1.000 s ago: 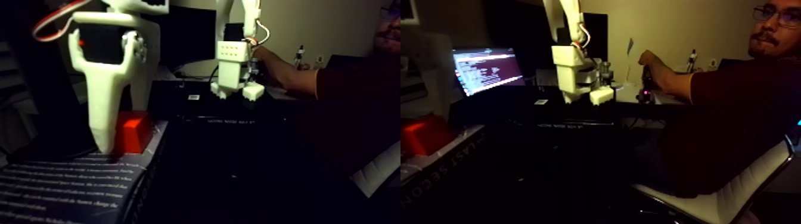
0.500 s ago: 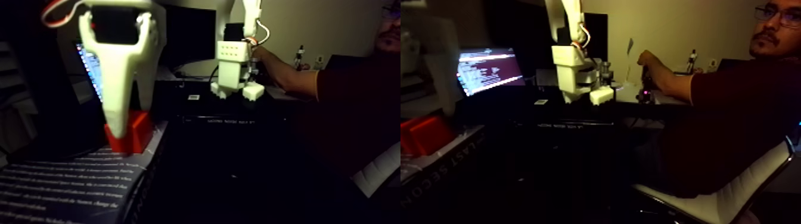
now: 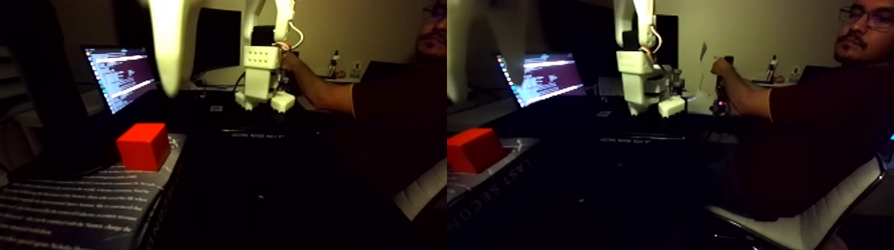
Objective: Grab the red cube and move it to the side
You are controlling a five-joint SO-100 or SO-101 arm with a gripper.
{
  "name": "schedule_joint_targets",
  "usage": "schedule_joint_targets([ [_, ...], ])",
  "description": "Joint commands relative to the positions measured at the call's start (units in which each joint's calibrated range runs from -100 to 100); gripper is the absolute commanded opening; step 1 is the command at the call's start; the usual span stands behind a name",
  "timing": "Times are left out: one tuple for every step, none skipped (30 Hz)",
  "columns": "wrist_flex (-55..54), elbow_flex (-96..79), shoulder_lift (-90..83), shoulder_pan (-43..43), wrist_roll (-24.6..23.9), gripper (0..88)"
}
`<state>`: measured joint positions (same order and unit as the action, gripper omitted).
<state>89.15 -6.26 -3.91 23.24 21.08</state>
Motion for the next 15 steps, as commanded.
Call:
schedule_joint_targets([
  [6.0,3.2,-5.8,-2.7,0.3,28.7],
  [7.3,3.0,-7.3,-3.8,0.1,28.7],
  [8.3,2.8,-8.9,-5.0,-0.1,28.6],
  [9.2,2.8,-10.6,-6.1,-0.3,28.5],
  [10.2,2.7,-12.4,-7.1,-0.7,28.4],
  [10.8,2.7,-14.1,-8.5,-1.1,28.4],
  [10.8,2.7,-15.9,-9.9,-2.0,28.4],
  [10.8,2.5,-17.9,-11.3,-3.0,28.4],
  [10.8,1.9,-19.8,-12.7,-3.9,28.4],
  [10.8,0.6,-21.8,-14.3,-4.8,28.4],
  [10.4,-1.1,-23.7,-15.8,-5.9,28.4],
  [9.8,-3.0,-25.7,-17.7,-7.2,28.4],
  [8.8,-5.7,-27.6,-19.4,-8.6,28.3],
  [7.6,-8.5,-29.4,-21.1,-9.9,28.3],
  [6.0,-11.6,-31.1,-22.7,-11.3,28.3],
])
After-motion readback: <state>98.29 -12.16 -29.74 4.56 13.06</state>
